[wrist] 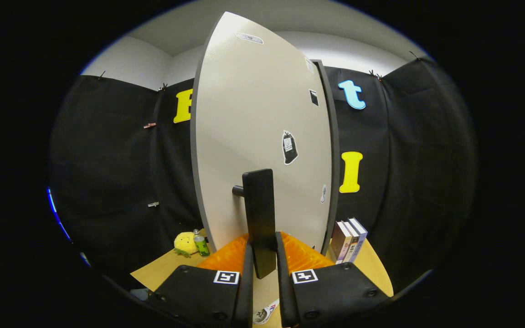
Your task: Open the shoe cabinet door, grab the shoes and put them into the shoe cabinet, then close the shoe cabinet door.
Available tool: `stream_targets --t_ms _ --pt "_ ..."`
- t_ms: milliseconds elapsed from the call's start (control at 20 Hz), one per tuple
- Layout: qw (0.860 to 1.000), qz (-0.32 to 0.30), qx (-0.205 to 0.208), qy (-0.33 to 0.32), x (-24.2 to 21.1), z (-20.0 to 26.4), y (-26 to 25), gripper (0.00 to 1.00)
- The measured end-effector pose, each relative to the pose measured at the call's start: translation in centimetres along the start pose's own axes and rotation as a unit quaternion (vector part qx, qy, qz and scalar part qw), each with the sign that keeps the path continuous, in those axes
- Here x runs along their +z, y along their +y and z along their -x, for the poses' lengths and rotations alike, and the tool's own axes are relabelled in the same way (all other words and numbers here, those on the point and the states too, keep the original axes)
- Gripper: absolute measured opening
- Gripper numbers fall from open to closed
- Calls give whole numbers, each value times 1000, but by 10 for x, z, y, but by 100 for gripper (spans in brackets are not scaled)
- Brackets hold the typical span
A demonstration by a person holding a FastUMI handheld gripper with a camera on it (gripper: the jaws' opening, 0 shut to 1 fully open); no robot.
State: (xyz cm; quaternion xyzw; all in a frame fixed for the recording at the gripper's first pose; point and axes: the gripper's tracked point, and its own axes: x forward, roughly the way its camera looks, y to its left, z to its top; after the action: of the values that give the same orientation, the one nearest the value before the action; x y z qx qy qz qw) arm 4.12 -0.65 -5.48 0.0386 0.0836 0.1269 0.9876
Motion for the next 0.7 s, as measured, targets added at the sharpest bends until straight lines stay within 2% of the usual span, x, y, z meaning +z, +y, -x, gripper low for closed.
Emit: stream_targets --t_ms 300,700 --pt "999 -8 -31 -18 10 5 -14 27" --pt "993 1 -106 -50 24 29 -43 27"
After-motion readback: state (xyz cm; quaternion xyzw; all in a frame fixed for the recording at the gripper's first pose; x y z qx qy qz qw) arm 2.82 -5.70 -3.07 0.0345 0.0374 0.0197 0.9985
